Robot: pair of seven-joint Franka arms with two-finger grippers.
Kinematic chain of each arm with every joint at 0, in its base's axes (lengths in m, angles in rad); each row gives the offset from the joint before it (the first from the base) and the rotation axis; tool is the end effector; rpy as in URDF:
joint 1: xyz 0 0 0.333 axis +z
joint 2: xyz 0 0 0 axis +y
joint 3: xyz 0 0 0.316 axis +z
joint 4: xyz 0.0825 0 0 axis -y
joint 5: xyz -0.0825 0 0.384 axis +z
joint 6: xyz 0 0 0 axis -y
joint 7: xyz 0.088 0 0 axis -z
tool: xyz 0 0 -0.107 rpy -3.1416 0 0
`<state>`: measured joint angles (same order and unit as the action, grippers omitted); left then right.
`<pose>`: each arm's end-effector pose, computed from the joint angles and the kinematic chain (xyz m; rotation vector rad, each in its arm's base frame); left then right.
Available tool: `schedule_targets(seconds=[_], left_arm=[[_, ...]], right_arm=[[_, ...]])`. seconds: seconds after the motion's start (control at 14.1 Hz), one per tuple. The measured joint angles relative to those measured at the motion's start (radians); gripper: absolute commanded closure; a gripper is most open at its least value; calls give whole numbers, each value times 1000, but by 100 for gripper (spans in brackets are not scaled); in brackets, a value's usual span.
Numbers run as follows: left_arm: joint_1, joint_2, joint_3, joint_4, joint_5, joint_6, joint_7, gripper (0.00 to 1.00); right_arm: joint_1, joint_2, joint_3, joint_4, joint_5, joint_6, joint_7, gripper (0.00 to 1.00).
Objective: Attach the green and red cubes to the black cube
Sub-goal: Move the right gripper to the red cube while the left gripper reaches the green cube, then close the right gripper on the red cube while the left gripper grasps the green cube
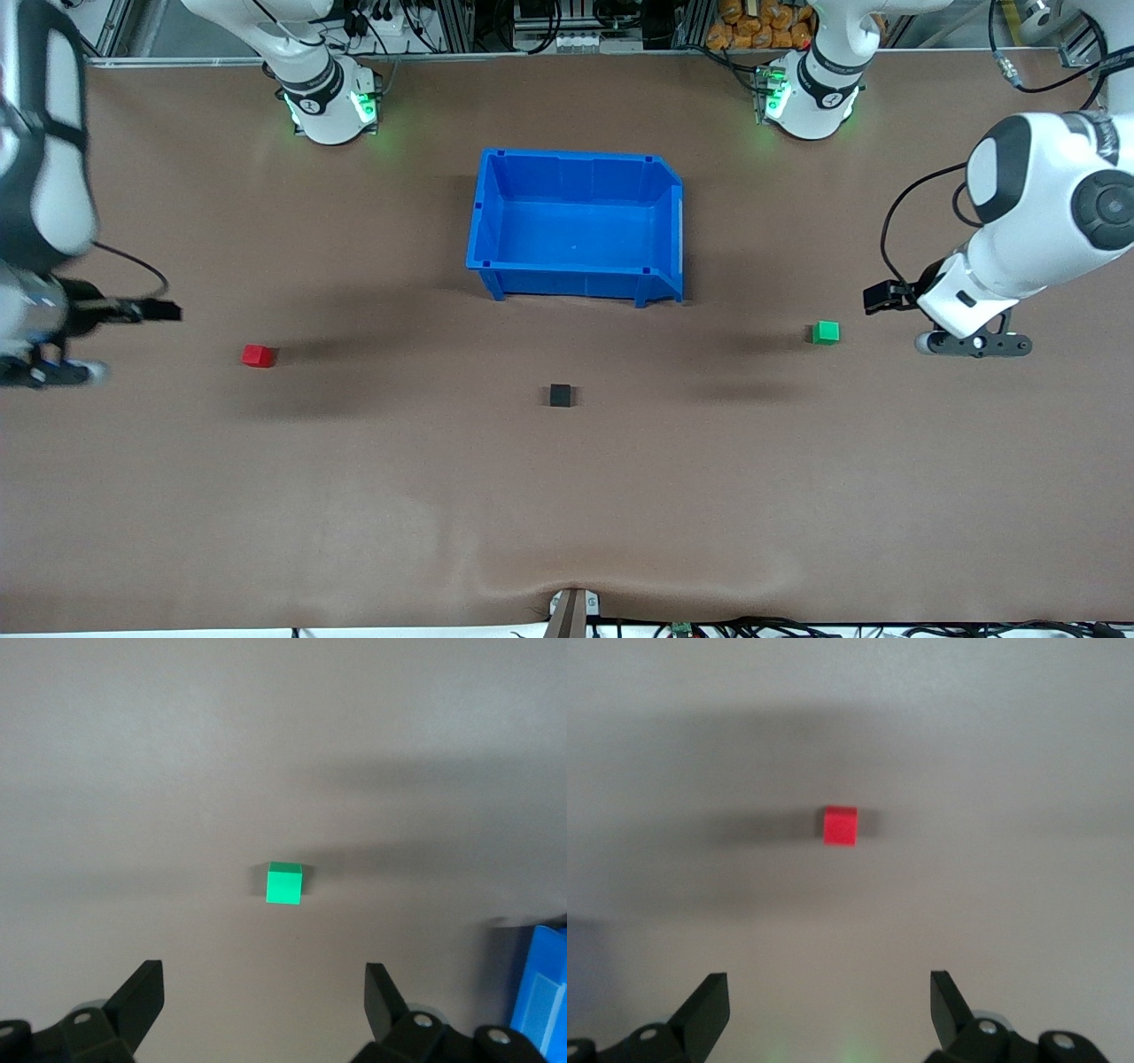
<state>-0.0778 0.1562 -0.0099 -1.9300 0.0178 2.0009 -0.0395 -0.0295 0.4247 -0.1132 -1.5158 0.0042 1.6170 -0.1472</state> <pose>0.5819 -0.0499 0.4007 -3.1179 0.0877 0.1314 0.6373 -0.0816 0.3971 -3.0974 -0.0094 0.5058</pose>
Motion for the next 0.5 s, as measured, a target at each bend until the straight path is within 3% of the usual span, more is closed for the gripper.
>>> schedule_targets(seconds=[0.21,0.5], left_arm=[[-3,63,-1,-25,0,62,0,0],[-3,131,-2,-109,0,261,0,0]], right_arm=[[-2,148,0,0,0,64,6,0],[-10,281,0,-24,3,252,27,0]])
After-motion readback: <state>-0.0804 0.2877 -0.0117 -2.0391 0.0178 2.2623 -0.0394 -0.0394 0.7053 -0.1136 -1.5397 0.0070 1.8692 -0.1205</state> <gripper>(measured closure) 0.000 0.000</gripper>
